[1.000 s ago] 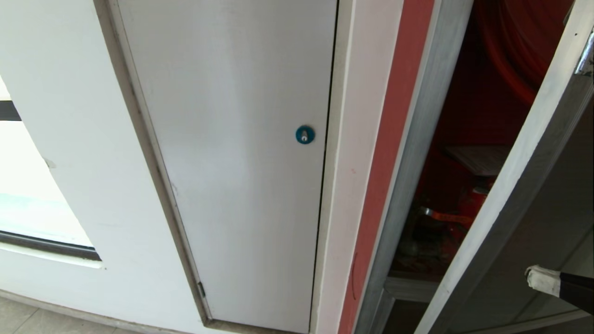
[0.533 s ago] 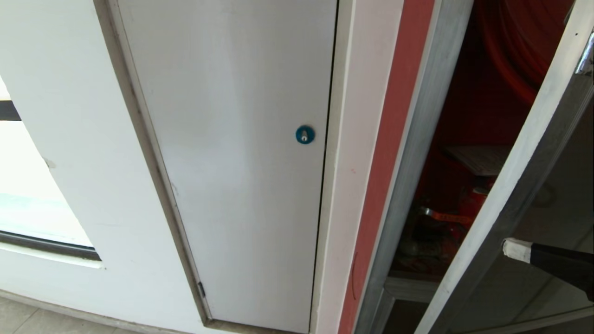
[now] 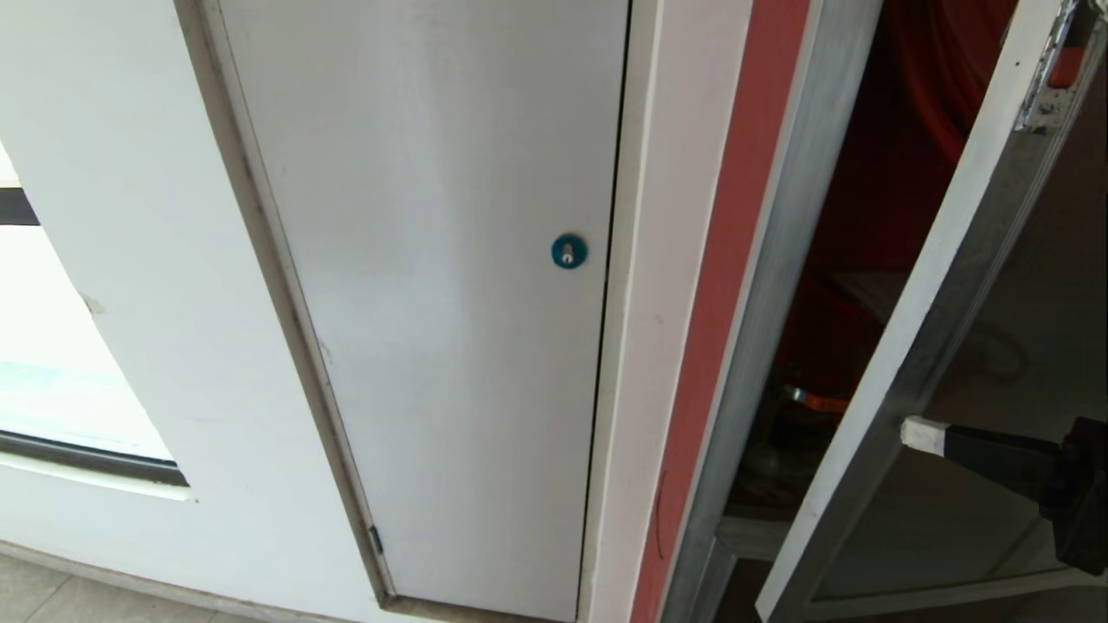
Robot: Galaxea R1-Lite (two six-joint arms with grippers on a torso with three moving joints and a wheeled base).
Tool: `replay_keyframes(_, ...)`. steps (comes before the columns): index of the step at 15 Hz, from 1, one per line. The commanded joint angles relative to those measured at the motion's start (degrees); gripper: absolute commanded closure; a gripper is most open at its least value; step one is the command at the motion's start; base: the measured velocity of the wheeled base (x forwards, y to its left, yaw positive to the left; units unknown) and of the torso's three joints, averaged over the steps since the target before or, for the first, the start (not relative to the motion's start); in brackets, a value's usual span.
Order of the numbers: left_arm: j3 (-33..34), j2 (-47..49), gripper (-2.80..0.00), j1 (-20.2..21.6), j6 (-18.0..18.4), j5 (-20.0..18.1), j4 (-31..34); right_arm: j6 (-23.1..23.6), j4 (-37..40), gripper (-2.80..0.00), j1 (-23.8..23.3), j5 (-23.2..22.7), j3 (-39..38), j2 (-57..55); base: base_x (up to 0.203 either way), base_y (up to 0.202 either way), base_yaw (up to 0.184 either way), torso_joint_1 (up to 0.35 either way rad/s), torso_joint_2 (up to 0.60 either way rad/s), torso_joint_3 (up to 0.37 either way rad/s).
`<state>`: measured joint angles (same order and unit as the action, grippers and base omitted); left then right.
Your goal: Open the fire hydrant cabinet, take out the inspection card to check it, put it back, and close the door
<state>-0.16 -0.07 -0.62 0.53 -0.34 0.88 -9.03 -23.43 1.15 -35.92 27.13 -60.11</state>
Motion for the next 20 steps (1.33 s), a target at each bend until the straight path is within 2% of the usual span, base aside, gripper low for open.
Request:
replay_keyframes(1,-0.02,0.07,0.00,0.01,-0.01,-0.01,0.00,0.04,-0.21,0.00,0.00,0.67,0.94,-2.82,0.000,0.000,0.000,0.000,0.00,0.000)
replay_keyframes(8,0.02,0.07,0.00,0.01,-0.01,-0.01,0.00,0.07,-0.21,0.00,0.00,1.10,5.74,-9.03,0.000,0.000,0.000,0.000,0.00,0.000)
replay_keyframes(20,0.05,0.07,0.00,0.01,-0.01,-0.01,0.00,0.16,-0.30,0.00,0.06,4.90,12.73,-17.73,0.000,0.000,0.000,0.000,0.00,0.000)
